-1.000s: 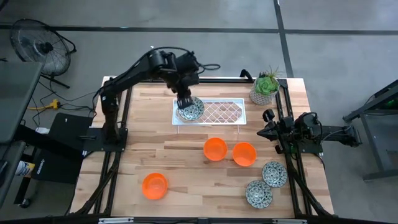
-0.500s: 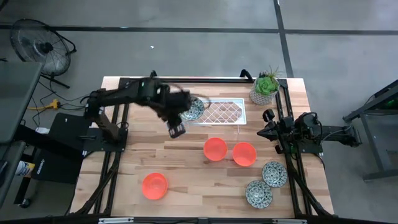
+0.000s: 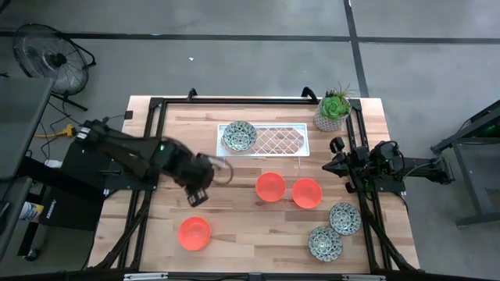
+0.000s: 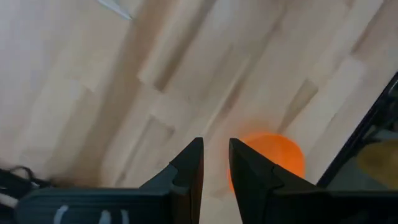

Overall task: Pick & Place Mini bowls
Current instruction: Put the left orange bowl on the shelf

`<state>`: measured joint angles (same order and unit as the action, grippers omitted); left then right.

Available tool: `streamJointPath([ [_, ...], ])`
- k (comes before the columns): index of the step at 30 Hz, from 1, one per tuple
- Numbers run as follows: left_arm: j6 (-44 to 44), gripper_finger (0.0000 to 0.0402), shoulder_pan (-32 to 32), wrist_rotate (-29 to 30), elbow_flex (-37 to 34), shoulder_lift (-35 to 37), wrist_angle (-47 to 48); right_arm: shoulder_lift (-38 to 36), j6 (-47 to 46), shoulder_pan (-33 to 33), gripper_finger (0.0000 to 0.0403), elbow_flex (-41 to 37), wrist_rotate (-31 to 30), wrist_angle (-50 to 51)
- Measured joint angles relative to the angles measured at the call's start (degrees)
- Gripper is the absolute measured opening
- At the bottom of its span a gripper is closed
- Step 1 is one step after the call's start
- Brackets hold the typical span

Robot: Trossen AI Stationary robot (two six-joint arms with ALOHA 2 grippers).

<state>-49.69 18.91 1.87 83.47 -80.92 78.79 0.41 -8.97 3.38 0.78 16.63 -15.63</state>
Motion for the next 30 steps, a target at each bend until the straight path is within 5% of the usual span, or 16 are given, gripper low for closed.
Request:
streamJointPath([
  [16, 0.76, 0.0072, 11.69, -10.55, -26.84, 1.89, -23.92, 0.01, 0.02, 0.00, 0.0000, 0.00, 0.01, 0.19],
  [30, 4.41, 0.0072, 11.88, -10.65, -28.15, -5.71, -29.45, 0.01, 0.02, 0.01, 0.0000, 0.00, -0.01, 0.46],
])
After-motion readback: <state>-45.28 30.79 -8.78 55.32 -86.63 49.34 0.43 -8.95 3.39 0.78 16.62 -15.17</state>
